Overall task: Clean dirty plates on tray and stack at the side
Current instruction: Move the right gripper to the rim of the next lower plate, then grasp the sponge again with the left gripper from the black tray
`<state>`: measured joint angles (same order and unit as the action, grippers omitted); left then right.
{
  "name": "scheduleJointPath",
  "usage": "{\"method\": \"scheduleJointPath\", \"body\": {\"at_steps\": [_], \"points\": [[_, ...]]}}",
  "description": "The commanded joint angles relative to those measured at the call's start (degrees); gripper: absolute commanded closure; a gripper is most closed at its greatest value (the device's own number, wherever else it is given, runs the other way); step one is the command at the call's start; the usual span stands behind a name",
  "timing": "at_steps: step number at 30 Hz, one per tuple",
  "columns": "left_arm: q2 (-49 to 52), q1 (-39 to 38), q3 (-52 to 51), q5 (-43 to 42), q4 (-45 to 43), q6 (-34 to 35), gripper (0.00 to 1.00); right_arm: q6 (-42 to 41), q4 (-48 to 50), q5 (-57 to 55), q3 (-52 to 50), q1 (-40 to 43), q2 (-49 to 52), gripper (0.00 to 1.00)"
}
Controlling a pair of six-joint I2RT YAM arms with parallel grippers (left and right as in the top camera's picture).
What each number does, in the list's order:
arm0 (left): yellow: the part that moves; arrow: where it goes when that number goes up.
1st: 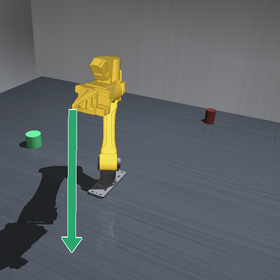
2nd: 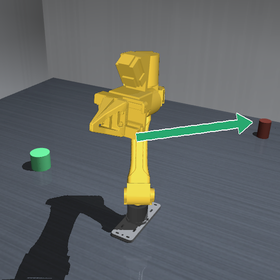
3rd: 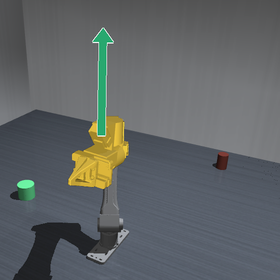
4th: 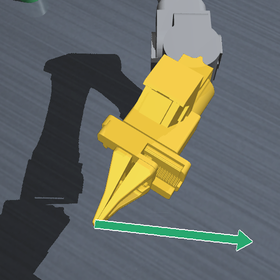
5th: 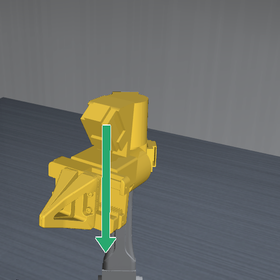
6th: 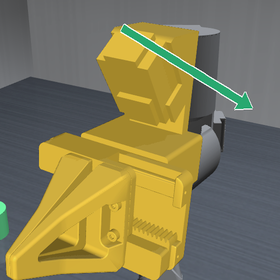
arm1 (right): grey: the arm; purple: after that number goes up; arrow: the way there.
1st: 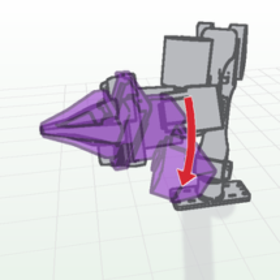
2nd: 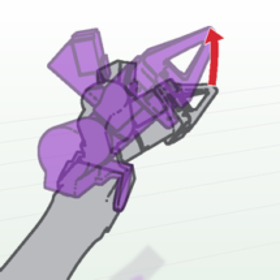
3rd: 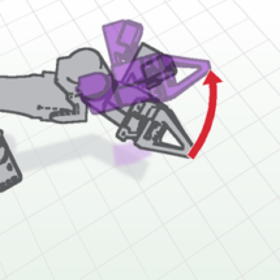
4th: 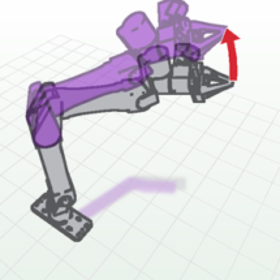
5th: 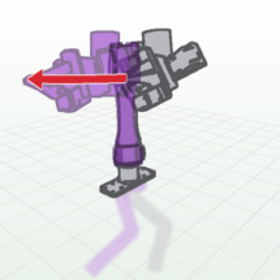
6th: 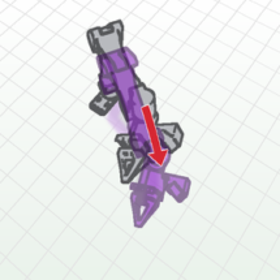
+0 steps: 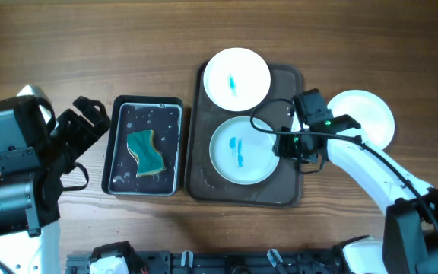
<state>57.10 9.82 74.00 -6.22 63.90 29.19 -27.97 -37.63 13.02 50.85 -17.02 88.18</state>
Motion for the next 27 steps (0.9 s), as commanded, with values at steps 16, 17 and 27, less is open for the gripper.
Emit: {"method": "scheduleJointPath", "body": {"at_steps": [16, 17, 27], "points": [[35.1, -15.7, -20.1, -1.6, -11.0, -0.3, 0.50, 5.4, -2.6, -1.0, 5.6, 0.5, -12.6, 0.52], [37.2, -17.0, -20.1, -0.5, -11.9, -0.2, 0.56, 5.4, -2.6, -1.0, 5.6, 0.5, -12.6, 0.52], [45.2, -20.2, -19.6, 3.4, -15.4, 4.5, 0.96, 5.3, -3.6, -1.0, 5.6, 0.5, -12.6, 0.52]]}}
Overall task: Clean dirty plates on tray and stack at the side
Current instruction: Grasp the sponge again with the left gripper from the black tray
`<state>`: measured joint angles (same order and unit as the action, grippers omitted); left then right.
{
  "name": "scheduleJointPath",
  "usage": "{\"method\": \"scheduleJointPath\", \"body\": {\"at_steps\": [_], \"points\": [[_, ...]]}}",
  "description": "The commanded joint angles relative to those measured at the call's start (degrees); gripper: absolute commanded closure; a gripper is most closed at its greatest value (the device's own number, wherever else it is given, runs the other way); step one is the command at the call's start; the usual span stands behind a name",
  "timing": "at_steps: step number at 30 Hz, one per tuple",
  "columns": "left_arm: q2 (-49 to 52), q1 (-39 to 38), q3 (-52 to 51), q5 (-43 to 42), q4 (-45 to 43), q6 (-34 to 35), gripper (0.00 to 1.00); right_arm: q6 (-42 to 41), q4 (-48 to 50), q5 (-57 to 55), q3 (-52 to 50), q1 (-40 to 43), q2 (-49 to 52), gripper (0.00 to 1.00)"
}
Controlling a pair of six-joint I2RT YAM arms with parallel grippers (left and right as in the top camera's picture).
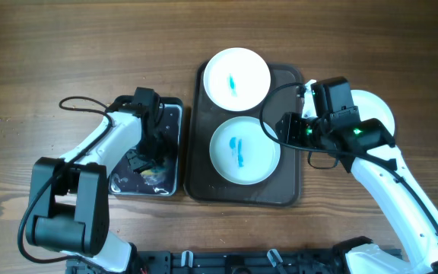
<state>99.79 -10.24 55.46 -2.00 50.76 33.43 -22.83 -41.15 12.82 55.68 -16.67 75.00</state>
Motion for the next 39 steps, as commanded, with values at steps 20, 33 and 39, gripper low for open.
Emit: {"method": "scheduleJointPath", "body": {"at_steps": [20, 33, 39], "points": [[-6.5, 2.3, -4.0, 13.9, -9.6, -1.7, 0.45, 0.2, -0.1, -0.8, 0.8, 0.1, 0.5, 0.52], [-6.7, 2.3, 2.1, 11.9, -5.2, -3.5, 0.47, 0.2, -1.8, -0.8, 0.8, 0.1, 0.5, 0.55], [-7.2, 2.3, 1.6, 6.1, 0.1, -3.4, 0.40, 0.2, -1.8, -0.8, 0.8, 0.1, 0.5, 0.56]]}}
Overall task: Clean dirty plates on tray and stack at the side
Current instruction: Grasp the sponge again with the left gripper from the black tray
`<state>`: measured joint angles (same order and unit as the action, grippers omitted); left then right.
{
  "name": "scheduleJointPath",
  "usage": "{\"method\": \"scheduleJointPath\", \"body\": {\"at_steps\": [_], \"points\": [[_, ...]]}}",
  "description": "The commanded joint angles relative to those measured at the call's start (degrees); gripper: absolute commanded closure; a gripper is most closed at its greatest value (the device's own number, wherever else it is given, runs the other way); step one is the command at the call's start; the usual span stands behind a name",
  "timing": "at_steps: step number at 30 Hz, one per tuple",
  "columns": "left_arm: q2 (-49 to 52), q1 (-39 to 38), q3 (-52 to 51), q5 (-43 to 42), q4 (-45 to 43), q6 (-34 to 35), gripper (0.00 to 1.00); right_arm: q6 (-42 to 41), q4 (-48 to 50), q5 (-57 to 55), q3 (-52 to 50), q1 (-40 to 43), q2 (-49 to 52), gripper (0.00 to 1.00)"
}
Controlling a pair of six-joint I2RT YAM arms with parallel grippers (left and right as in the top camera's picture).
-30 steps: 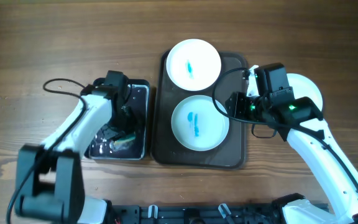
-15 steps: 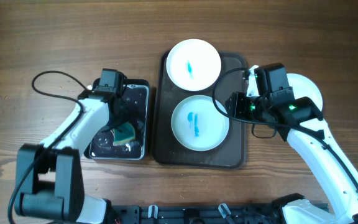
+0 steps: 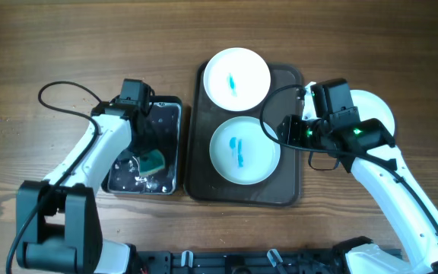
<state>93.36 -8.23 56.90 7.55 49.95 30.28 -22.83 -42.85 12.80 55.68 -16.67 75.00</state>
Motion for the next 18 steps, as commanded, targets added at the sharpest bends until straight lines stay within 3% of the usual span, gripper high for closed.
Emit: {"method": "scheduleJointPath", "body": {"at_steps": [1, 5, 9, 15, 18], "points": [[-0.8, 0.3, -0.5, -3.4, 0.4, -0.3, 0.41, 0.2, -0.1, -0.8, 0.8, 0.1, 0.5, 0.56], [-0.8, 0.3, -5.3, -3.4, -6.5, -0.3, 0.50, 0.2, -0.1, -0.8, 0.8, 0.1, 0.5, 0.55], [-0.8, 0.3, -7.2, -3.4, -11.6, -0.3, 0.79, 0.2, -0.1, -0.8, 0.8, 0.1, 0.5, 0.55], [0.0, 0.2, -8.6, -3.4, -13.2, -0.3, 0.96, 0.2, -0.3, -0.8, 0.8, 0.1, 0.5, 0.55], [1.5, 0.2, -10.7, -3.4, -14.7, -0.3, 0.96, 0.2, -0.3, -0.8, 0.8, 0.1, 0.5, 0.55]]}}
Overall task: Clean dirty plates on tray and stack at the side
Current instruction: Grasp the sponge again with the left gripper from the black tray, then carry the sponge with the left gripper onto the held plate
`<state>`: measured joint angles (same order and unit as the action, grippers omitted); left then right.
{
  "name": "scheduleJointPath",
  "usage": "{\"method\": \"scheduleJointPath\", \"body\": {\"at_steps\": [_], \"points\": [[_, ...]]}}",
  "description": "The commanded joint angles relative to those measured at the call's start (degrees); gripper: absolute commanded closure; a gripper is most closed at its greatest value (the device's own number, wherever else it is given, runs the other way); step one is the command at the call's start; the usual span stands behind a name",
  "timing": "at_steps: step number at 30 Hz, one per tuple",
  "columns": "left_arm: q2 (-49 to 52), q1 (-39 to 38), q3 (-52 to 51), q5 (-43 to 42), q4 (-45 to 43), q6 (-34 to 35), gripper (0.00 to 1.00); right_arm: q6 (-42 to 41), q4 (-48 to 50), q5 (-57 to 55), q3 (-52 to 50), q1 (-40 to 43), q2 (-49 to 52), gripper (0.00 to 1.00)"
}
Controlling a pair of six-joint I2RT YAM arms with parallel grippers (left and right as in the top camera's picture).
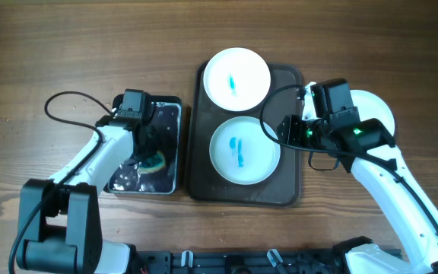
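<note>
Two white plates with blue smears lie on the dark brown tray: the far plate and the near plate. My right gripper sits at the near plate's right rim; its dark fingers blend into the tray, so their state is unclear. A teal sponge is in the metal pan of water. My left gripper reaches down into the pan and is shut on the sponge, which is partly hidden under it.
A clean white plate lies on the wooden table right of the tray, partly under my right arm. The left arm's black cable loops over the table left of the pan.
My left gripper and the sponge have shifted slightly toward the pan's near right corner. The right arm and both plates are where they were.
At first my left arm stood back at the table's left edge, the sponge lay flat in the pan, and my right gripper was at the near plate's right side. Then the left gripper was down over the sponge. Later the sponge was bunched in it, as now.
</note>
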<state>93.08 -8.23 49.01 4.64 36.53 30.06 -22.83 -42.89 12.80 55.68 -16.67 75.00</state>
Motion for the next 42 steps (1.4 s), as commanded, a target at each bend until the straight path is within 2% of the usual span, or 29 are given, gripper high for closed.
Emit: {"method": "scheduleJointPath", "body": {"at_steps": [1, 4, 7, 9, 10, 11, 13, 17, 23, 32, 34, 37, 39, 42], "points": [[2.7, 0.2, -3.0, -0.5, -1.0, -0.8, 0.96, 0.2, -0.3, -0.8, 0.8, 0.1, 0.5, 0.55], [1.8, 0.3, -1.9, -0.5, 1.8, -1.9, 0.96, 0.2, -0.8, -0.8, 0.8, 0.1, 0.5, 0.56], [-1.0, 0.3, 3.5, -0.5, 8.3, -2.9, 0.96, -0.9, -1.7, -2.6, 0.8, 0.1, 0.5, 0.56], [-2.8, 0.2, 7.6, -0.6, 11.9, -4.1, 0.96, -9.5, -4.2, -11.1, 0.8, 0.2, 0.5, 0.62], [-3.7, 0.1, 10.4, -0.6, 14.4, -4.7, 0.96, -10.5, -4.5, -12.6, 0.7, 0.3, 0.7, 0.66], [-4.4, -0.1, 12.9, -0.8, 16.5, -5.7, 0.96, -9.6, -4.0, -11.4, 0.7, 0.4, 0.7, 0.67], [-5.1, -0.7, 17.5, -0.8, 19.9, -7.5, 0.96, -2.8, -1.9, -4.0, 0.6, 1.0, 2.0, 0.67], [-5.2, -2.3, 22.6, -0.5, 23.3, -10.2, 0.96, 4.8, -1.7, 4.0, 0.6, 1.4, 8.6, 0.60], [-5.0, -2.3, 22.5, 2.5, 23.6, -10.3, 0.96, 4.6, -0.5, 5.3, 0.6, 1.4, 14.9, 0.61], [-5.0, -3.3, 22.5, 0.5, 23.7, -10.4, 0.96, 4.8, 5.4, 5.1, -1.7, 1.4, 21.4, 0.61], [-5.0, -4.3, 22.7, -1.7, 23.6, -10.4, 0.96, 4.8, 5.6, 5.1, -1.7, 1.4, 23.1, 0.67], [-5.0, -6.4, 22.7, -7.1, 22.4, -10.4, 0.96, 4.6, 7.2, 5.1, -1.7, 1.4, 24.9, 0.71], [-5.0, -8.7, 22.7, -11.8, 20.3, -10.4, 0.96, 3.8, 9.2, 4.5, -1.7, 1.4, 26.1, 0.80], [-5.0, -11.0, 22.6, -15.8, 17.6, -10.1, 0.96, 0.2, 9.9, 0.0, -1.8, 1.4, 28.1, 0.88]]}}
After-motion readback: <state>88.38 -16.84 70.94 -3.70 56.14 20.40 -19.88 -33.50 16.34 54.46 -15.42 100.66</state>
